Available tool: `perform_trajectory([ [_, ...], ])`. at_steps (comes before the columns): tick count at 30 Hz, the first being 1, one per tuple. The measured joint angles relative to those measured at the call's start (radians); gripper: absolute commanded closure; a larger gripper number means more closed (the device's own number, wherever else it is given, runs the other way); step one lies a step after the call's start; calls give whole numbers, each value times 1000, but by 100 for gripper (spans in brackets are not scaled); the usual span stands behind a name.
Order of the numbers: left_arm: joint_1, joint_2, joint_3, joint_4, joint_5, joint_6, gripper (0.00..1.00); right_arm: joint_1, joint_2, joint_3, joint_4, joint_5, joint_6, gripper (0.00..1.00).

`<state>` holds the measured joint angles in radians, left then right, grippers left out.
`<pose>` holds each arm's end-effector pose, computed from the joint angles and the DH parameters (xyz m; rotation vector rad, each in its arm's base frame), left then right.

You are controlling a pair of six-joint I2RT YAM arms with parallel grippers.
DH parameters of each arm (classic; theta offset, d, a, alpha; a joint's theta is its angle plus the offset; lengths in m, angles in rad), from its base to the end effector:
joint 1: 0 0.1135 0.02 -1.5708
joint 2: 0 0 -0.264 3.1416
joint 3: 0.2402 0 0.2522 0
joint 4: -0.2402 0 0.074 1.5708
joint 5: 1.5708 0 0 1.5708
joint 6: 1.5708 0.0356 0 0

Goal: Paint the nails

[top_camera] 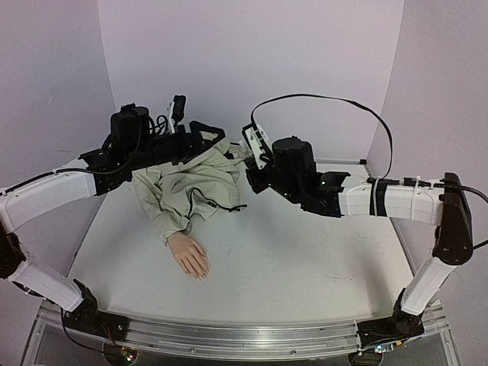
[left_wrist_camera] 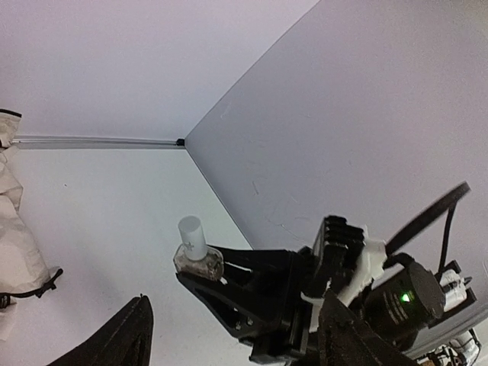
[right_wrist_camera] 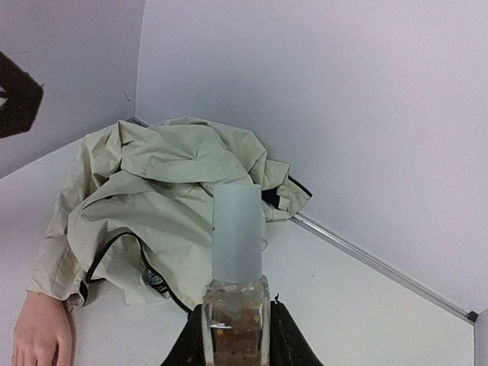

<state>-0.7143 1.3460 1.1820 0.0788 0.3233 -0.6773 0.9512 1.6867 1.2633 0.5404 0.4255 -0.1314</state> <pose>0.2344 -0.2182 0.3809 0.3042 1.8033 -1.2909 0.2467 0.3205 0.3422 -0.4399 1.4071 0.3581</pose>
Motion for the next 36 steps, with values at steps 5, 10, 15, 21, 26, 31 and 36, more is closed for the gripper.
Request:
perform_trajectory([
  [5, 0, 82, 72, -2, -48, -34, 39, 24, 23, 42, 12, 52, 0, 100],
  [10, 0, 151, 130, -2, -48, -53, 40, 36, 34, 77, 26, 57, 0, 100],
  [15, -8, 200, 177, -1, -47, -50, 52, 43, 45, 90, 30, 54, 0, 100],
  [21, -30, 219, 195, -1, -58, -29, 62, 51, 49, 91, 29, 53, -1, 100],
  [26, -38, 236, 206, -2, -77, -18, 76, 53, 49, 91, 29, 59, -2, 100],
  [31, -40, 247, 206, -2, -93, 1, 85, 53, 49, 91, 29, 59, -2, 100],
  [36, -39, 247, 206, -3, -90, 16, 90, 53, 49, 91, 32, 58, 1, 100],
])
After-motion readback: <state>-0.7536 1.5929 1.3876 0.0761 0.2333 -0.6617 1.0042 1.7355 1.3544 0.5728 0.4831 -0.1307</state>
